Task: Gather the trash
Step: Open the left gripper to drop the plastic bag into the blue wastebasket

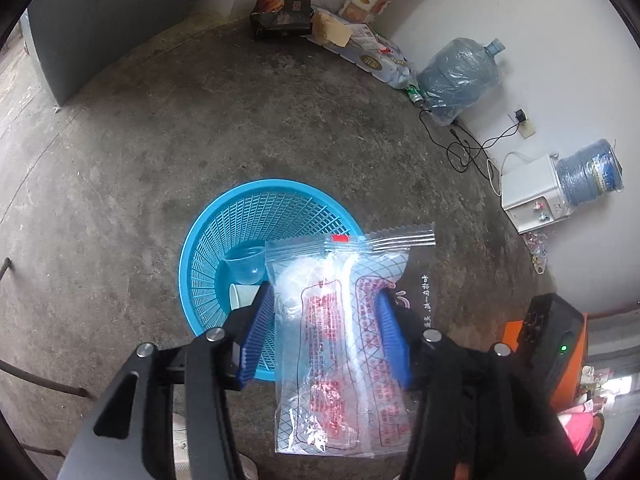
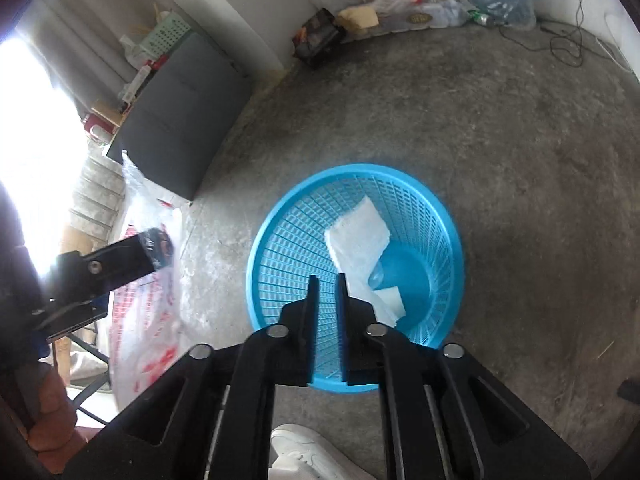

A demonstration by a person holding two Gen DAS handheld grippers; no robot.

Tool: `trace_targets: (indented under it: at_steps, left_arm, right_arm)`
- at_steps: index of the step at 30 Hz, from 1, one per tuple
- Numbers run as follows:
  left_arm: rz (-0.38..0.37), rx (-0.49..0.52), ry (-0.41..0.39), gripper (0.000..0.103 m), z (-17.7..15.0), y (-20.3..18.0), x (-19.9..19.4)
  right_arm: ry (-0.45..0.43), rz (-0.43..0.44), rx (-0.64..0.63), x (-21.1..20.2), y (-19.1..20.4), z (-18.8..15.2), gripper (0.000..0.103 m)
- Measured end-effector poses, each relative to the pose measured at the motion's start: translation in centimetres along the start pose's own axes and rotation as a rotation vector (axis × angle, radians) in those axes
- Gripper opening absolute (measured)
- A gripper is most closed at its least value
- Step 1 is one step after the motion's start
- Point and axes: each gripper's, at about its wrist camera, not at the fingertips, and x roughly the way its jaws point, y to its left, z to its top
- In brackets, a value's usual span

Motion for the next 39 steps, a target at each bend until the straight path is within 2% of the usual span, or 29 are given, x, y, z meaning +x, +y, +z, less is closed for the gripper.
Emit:
trace_targets:
  at_steps: [1,5,9,13,16,21,32,39]
  left_arm:
    - [0.0,-0.006,-0.003,0.057,0.0,0.0,-0.2]
    - [-0.019,0.017,-0.038,0.062,-0.1,-0.4,-1.6]
    - [-0.03,0.025,-0.066,0.066,0.0,-1.0,-2.8]
    - [-0.034,0.049,-0.076,0.077,-0.1,-2.0,-3.6]
    - [-0.024,0.03,-0.077,0.084,0.1,-2.3,-3.9]
    - [-0.032,-0.034,-0.087,0.087,0.3,-1.9,-4.6]
    - [-0.031,-0.023,-0.163,0.087,-0.3,-1.3,-8.8]
    - [-0.059,-0.007,-0.248,0.087,-2.2,-1.7,-13.7]
  right_arm:
    - [-0.003,-0.007,0.011,0.1,-0.3,-0.1,0.034]
    - [-0.035,-0.005,0.014,-1.1,-0.5,-0.9,0.042]
    - [-0.08,0.0,-0.003,-2.9,-0.2,-1.2,0.043]
    - [-0.113,0.024,-0.008,-4.2,0.0,-1.3,0.045]
    - [-0.137,0.037,-0.003,-5.1,0.0,-1.3,0.047]
    - [-0.146,0.026,0.033,-5.6,-0.9,-1.5,0.047]
    - [-0.149,0.02,0.027,-6.6,-1.2,-2.9,0.047]
    - [-0.155,0.01,-0.017,-8.2,-0.3,-5.0,0.058]
